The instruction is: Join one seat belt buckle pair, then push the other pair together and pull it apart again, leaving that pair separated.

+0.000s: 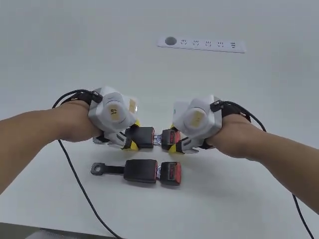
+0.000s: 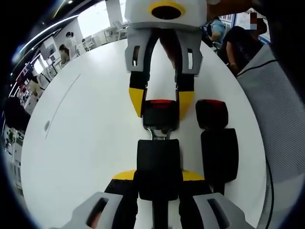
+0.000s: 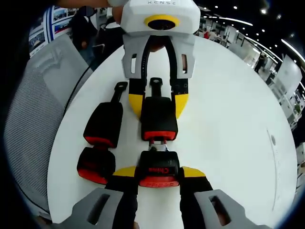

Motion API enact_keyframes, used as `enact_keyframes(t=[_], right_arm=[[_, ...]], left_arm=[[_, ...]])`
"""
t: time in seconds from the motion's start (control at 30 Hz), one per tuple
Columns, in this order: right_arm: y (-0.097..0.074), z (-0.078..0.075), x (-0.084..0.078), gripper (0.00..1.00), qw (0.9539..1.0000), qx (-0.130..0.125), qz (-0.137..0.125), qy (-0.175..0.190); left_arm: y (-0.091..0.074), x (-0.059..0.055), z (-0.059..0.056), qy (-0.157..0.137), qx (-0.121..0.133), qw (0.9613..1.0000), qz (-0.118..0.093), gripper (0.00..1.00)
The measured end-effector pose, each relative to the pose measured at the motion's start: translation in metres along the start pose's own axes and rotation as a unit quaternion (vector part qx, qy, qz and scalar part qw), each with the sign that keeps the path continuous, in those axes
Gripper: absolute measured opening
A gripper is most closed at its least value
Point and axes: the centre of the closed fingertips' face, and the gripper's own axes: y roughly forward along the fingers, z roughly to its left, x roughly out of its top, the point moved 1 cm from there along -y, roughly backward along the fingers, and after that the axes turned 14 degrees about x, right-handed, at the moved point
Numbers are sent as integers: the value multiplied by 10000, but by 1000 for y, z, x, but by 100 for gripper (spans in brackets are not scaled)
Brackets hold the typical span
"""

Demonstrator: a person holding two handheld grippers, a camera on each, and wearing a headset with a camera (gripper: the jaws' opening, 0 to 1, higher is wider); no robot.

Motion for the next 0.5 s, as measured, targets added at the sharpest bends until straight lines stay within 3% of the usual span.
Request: enact_keyframes(t=[0.2, 0.5], right_arm=[[5, 1, 12, 29, 10000, -18, -31, -42], [5, 0, 12, 29, 10000, -19, -35, -23]], left_arm=[[1, 0, 0, -5, 3, 10000, 8, 33], [0, 1, 0, -7, -3, 10000, 18, 33]])
